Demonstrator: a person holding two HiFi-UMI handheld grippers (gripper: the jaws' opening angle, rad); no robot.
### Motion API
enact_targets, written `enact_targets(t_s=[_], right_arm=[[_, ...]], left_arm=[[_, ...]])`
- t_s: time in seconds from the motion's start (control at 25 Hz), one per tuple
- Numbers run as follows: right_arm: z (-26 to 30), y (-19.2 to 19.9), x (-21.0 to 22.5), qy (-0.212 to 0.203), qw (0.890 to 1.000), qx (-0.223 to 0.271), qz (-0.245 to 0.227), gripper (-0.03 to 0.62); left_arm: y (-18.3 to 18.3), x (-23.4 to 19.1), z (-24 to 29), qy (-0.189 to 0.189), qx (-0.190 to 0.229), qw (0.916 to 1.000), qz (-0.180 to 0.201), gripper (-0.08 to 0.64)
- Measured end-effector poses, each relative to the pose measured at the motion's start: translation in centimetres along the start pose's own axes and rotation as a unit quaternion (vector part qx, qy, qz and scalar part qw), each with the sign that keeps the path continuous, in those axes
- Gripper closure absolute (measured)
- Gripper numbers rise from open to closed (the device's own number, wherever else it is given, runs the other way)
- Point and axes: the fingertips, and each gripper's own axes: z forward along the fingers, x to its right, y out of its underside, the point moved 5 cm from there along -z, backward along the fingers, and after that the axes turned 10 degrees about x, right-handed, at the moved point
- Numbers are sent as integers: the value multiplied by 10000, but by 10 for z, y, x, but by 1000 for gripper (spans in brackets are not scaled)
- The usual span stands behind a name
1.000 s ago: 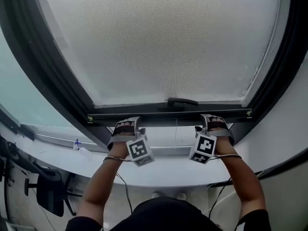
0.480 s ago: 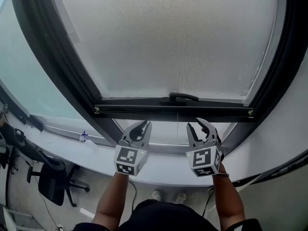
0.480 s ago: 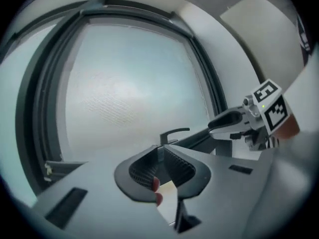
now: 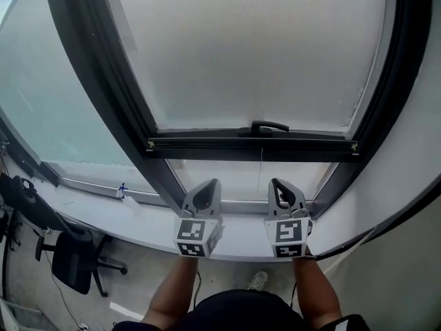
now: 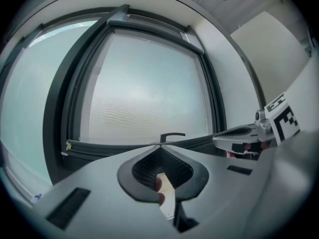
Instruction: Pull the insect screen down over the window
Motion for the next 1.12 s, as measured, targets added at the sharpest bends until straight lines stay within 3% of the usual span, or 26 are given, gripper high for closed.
enact_targets(t_s=[0.2,0.36,0.68,1.12], right_arm=[[-31,-5,-39,288,9993,-61,225,586],[-62,-9,-69,418,9987,-22,296,586],[-125,-17,-125,549,9980,-163,285,586],[-195,-21,-133,711,9970,-202,230,586]], left_arm=[[-9,-10,-52,-148,203,9997,-11,557],[-7,-18,-91,-238,110,9997,-3,557],[-1,-8,-162,23,-76,10000,-22,557],[1,28,-223,83,-245,9996,-62,557]])
